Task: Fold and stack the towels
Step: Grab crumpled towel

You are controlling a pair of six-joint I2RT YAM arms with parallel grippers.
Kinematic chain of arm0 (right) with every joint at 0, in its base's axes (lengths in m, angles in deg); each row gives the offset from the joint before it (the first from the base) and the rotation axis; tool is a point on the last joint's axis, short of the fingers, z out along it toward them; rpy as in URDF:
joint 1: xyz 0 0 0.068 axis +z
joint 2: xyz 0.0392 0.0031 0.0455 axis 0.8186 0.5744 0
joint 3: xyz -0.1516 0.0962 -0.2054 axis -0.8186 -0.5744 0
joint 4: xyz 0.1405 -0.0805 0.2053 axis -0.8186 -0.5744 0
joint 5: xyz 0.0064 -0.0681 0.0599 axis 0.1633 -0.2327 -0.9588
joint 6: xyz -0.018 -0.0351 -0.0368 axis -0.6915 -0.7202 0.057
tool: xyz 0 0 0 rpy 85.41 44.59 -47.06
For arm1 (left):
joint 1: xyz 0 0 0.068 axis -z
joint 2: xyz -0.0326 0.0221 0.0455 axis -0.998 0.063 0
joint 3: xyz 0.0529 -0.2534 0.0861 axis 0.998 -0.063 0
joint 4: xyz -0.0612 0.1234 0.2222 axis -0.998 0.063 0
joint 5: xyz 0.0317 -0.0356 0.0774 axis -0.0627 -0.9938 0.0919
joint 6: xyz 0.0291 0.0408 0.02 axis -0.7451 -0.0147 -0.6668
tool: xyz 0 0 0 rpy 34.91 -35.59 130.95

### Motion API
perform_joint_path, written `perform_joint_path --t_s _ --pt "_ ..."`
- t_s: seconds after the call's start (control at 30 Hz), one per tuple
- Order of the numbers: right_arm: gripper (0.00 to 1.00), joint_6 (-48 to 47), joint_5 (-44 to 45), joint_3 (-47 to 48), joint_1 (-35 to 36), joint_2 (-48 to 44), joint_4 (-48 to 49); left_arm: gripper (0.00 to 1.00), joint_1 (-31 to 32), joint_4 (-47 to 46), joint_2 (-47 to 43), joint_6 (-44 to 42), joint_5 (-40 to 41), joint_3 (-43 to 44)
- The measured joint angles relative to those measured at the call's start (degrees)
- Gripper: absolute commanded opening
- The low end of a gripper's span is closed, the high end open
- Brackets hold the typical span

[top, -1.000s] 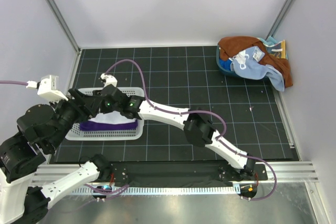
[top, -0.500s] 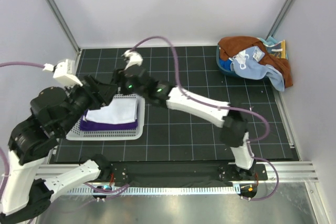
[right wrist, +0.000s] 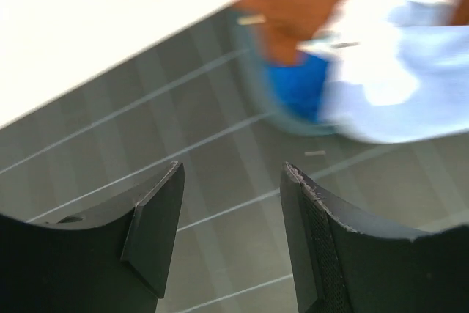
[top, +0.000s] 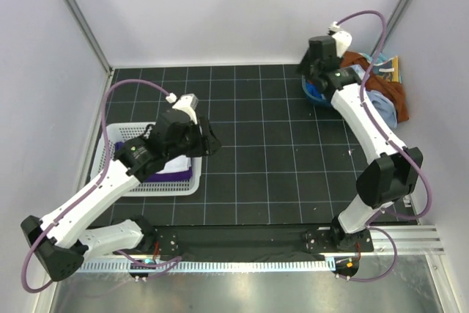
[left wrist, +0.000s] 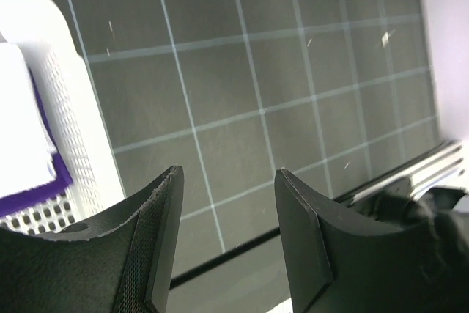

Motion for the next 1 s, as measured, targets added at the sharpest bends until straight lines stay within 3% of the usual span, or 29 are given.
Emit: perform_joint_path --t_s 0.23,0.47,0.57,0.67,0.73,0.87,0.9,1.0 --pt "0.68 -6.49 5.53 8.81 -6.95 11.28 -7.30 0.56 0.00 -4.15 0.85 -0.09 -2.95 -2.49" --pt "0.68 -9.92 9.09 15.76 -7.74 21.99 -11.89 0.57 0.00 -6.49 0.70 -0.42 -3.39 -3.45" --pt "0.63 -10.29 10.25 16.13 -8.41 24.55 -13.11 0.58 0.00 -6.49 0.63 -0.48 -3.39 -4.13" --pt "0.50 -10.34 11.06 15.93 -8.94 26.27 -13.79 0.58 0.00 -6.49 0.59 -0.57 -3.37 -4.22" --pt "0.33 -10.58 11.39 14.69 -9.38 26.43 -13.77 0.58 0.00 -6.51 0.57 -0.59 -3.34 -4.22" --pt "0.15 -10.43 12.00 13.81 -10.01 26.43 -13.77 0.58 0.00 -6.56 0.57 -0.59 -3.34 -4.22" --pt "0.07 -10.47 12.13 13.84 -10.16 26.43 -13.70 0.58 0.00 -6.62 0.57 -0.59 -3.34 -4.22" --pt "0.01 -10.56 12.52 14.25 -10.40 26.43 -13.81 0.58 0.00 -7.08 0.57 -0.59 -3.34 -4.22"
